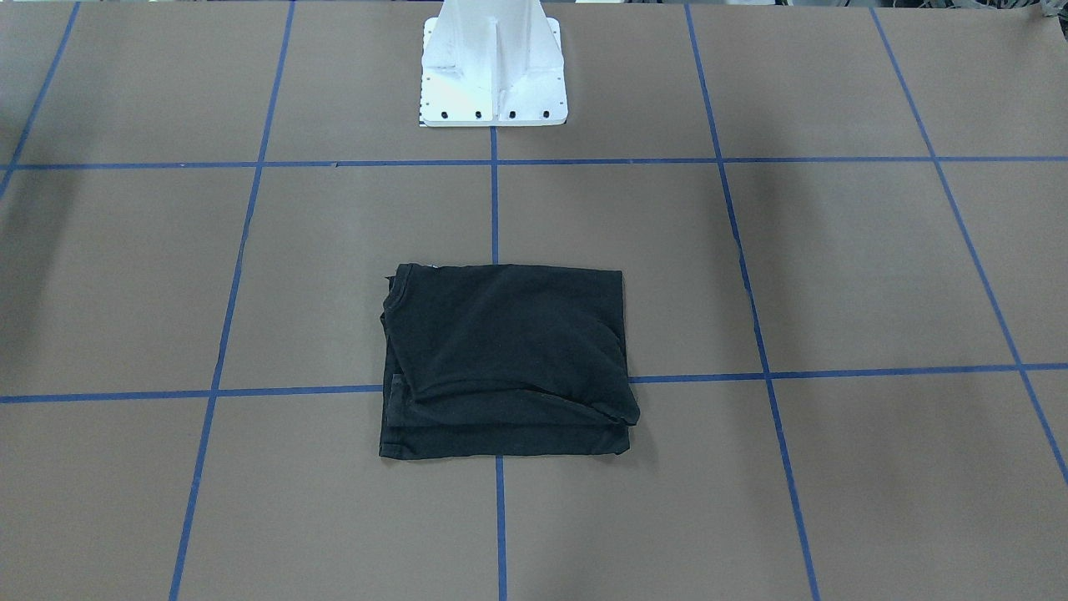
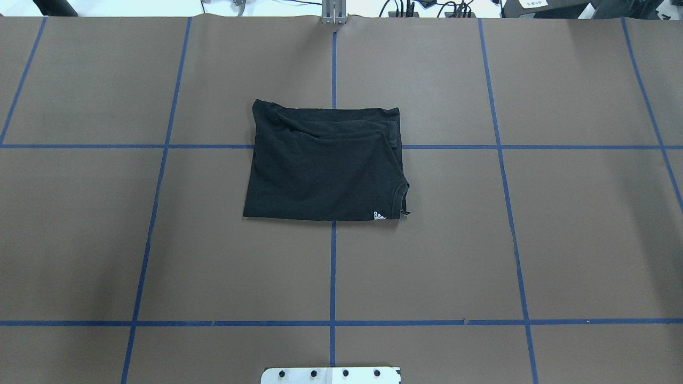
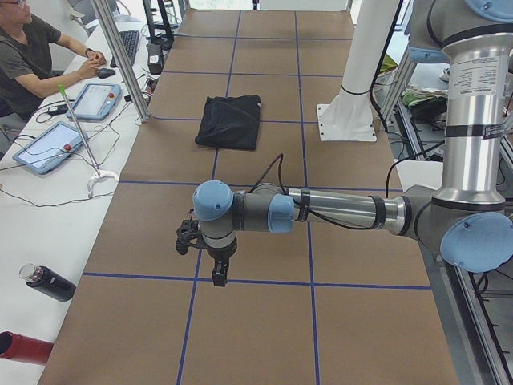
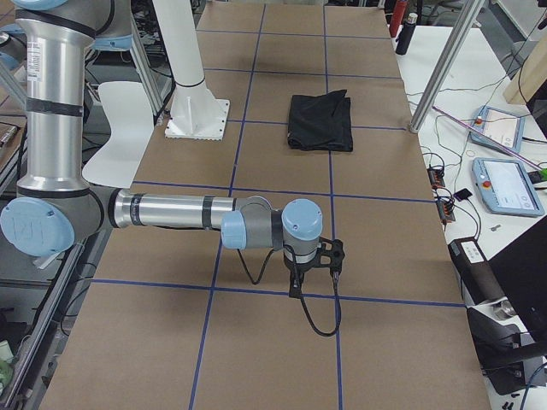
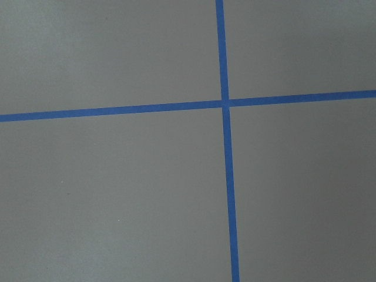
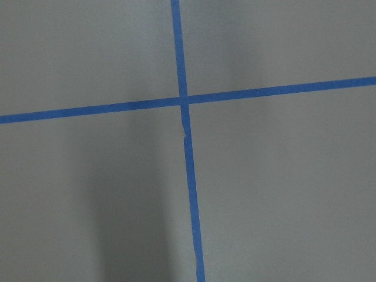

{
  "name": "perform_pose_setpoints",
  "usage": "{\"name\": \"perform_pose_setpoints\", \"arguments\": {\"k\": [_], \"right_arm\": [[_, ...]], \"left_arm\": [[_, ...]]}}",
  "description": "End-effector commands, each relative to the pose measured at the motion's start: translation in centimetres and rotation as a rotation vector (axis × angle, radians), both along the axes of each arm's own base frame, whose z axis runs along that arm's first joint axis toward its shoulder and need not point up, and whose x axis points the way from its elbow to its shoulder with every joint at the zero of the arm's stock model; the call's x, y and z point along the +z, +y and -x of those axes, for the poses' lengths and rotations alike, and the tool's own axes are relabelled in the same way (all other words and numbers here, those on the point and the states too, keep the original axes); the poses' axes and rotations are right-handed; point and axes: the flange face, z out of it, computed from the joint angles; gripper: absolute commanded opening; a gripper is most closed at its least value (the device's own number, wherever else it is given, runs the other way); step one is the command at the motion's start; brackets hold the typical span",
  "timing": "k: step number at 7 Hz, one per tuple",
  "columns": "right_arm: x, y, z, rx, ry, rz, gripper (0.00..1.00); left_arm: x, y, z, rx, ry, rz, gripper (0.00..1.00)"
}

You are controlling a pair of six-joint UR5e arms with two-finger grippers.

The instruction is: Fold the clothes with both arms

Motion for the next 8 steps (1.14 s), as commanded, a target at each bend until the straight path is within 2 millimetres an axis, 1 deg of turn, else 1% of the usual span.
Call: {"name": "perform_pose_setpoints", "arguments": {"k": [1, 8], "right_arm": [[-0.09, -0.05, 0.00, 0.000, 0.000, -0.002, 1.00], [-0.24, -0.07, -0.01, 0.003, 0.001, -0.002, 1.00]], "left_arm": [[-0.03, -0.03, -0.01, -0.008, 0.000, 0.006, 1.00], [0.53, 0.06, -0.02, -0.006, 0.002, 0.014, 1.00]]}}
